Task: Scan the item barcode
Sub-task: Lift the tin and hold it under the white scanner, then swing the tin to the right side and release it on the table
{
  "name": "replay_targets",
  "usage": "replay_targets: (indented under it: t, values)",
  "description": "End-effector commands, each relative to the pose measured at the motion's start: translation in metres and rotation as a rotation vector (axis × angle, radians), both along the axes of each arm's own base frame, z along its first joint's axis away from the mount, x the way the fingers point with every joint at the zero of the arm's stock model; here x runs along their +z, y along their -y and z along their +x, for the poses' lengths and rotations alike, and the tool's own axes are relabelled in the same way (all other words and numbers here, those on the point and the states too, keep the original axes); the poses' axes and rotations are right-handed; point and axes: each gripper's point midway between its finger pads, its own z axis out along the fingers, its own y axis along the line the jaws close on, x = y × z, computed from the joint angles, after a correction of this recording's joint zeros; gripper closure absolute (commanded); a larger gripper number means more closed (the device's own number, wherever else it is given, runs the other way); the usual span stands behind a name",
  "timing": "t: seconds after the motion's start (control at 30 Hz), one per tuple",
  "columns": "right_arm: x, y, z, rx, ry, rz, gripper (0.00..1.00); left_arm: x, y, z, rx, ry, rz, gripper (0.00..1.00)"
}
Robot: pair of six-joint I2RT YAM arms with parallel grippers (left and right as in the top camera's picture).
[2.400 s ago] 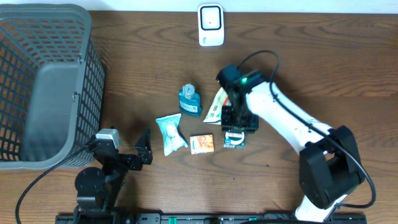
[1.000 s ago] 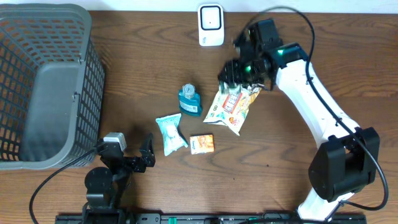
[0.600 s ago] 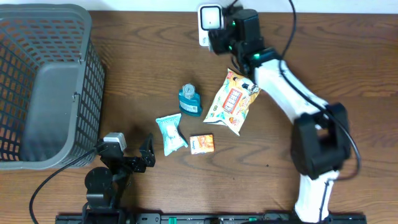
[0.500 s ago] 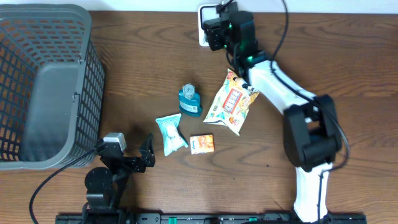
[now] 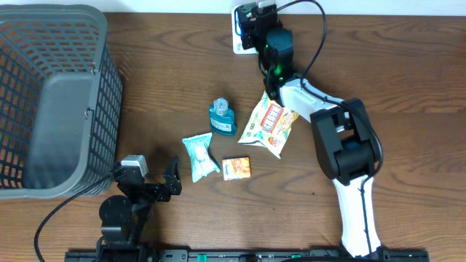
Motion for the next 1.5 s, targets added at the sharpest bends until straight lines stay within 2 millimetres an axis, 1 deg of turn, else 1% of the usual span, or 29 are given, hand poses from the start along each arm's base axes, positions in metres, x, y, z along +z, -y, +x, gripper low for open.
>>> replay_targets:
  t: [0.0,0.1,0.23,0.33,0.4,0.5,0.57,0.6,0.67,0.7,0.77,0.8,0.83,0.87,0.9,0.93,1.03,1.07,1.13,1.17,1.23,1.33,1.4,1.43,1.47]
  values:
    - [-0.014,-0.003,0.008,-0.018,0.005,-0.014,0.52,-0.013,0.0,-0.002,-0.002,-0.035,0.004,0.02]
    - [-0.017,-0.005,0.016,-0.021,0.01,-0.012,0.51,-0.013,0.0,-0.002,-0.002,-0.035,0.004,0.02]
    - [-0.008,-0.006,0.023,-0.027,0.023,-0.007,0.51,-0.013,0.0,-0.002,-0.002,-0.035,0.004,0.02]
    - [0.005,-0.006,0.024,-0.031,0.023,-0.007,0.52,-0.013,0.0,-0.002,-0.002,-0.035,0.004,0.02]
    - [0.015,-0.002,0.024,-0.049,0.019,-0.03,0.53,-0.013,0.0,-0.002,-0.002,-0.035,0.004,0.02]
    - [0.028,0.012,0.02,-0.103,-0.046,-0.114,0.59,-0.013,0.0,-0.002,-0.002,-0.035,0.004,0.02]
    - [0.042,0.037,0.013,-0.162,-0.123,-0.201,0.61,-0.013,0.0,-0.002,-0.002,-0.035,0.004,0.02]
    - [0.047,0.049,0.009,-0.183,-0.151,-0.242,0.62,-0.013,0.0,-0.002,-0.002,-0.035,0.004,0.02]
    - [0.055,0.077,0.0,-0.242,-0.215,-0.319,0.62,-0.013,0.0,-0.002,-0.002,-0.035,0.004,0.02]
    - [0.059,0.106,-0.01,-0.3,-0.283,-0.383,0.62,-0.013,0.0,-0.002,-0.002,-0.035,0.004,0.02]
    - [0.06,0.144,-0.025,-0.365,-0.375,-0.466,0.62,-0.013,0.0,-0.002,-0.002,-0.035,0.004,0.02]
    - [0.061,0.166,-0.035,-0.405,-0.427,-0.501,0.62,-0.013,0.0,-0.002,-0.002,-0.035,0.004,0.02]
    - [0.058,0.192,-0.046,-0.451,-0.489,-0.529,0.61,-0.013,0.0,-0.002,-0.002,-0.035,0.004,0.02]
    - [0.055,0.212,-0.055,-0.482,-0.542,-0.549,0.61,-0.013,0.0,-0.002,-0.002,-0.035,0.004,0.02]
    - [0.048,0.235,-0.065,-0.508,-0.608,-0.567,0.58,-0.013,0.0,-0.002,-0.002,-0.035,0.004,0.02]
    - [0.041,0.254,-0.074,-0.526,-0.664,-0.578,0.56,-0.013,0.0,-0.002,-0.002,-0.035,0.004,0.02]
    - [0.009,0.325,-0.109,-0.6,-0.883,-0.595,0.61,-0.013,0.0,-0.002,-0.002,-0.035,0.004,0.02]
    - [0.0,0.343,-0.116,-0.623,-0.927,-0.588,0.57,-0.013,0.0,-0.002,-0.002,-0.035,0.004,0.03]
    - [-0.015,0.387,-0.126,-0.688,-0.979,-0.515,0.62,-0.013,0.0,-0.002,-0.002,-0.035,0.004,0.02]
    - [-0.021,0.403,-0.131,-0.704,-0.995,-0.462,0.61,-0.013,0.0,-0.002,-0.002,-0.035,0.004,0.02]
    - [-0.041,0.435,-0.139,-0.694,-1.03,-0.364,0.6,-0.013,0.0,-0.002,-0.002,-0.035,0.004,0.02]
    - [-0.074,0.474,-0.153,-0.676,-1.077,-0.233,0.6,-0.013,0.0,-0.002,-0.002,-0.035,0.004,0.02]
    - [-0.097,0.5,-0.166,-0.691,-1.115,-0.171,0.6,-0.013,0.0,-0.002,-0.002,-0.035,0.004,0.02]
    - [-0.111,0.518,-0.176,-0.718,-1.148,-0.148,0.6,-0.013,0.0,-0.002,-0.002,-0.035,0.004,0.02]
    - [-0.12,0.527,-0.184,-0.736,-1.17,-0.137,0.6,-0.013,0.0,-0.002,-0.002,-0.035,0.004,0.02]
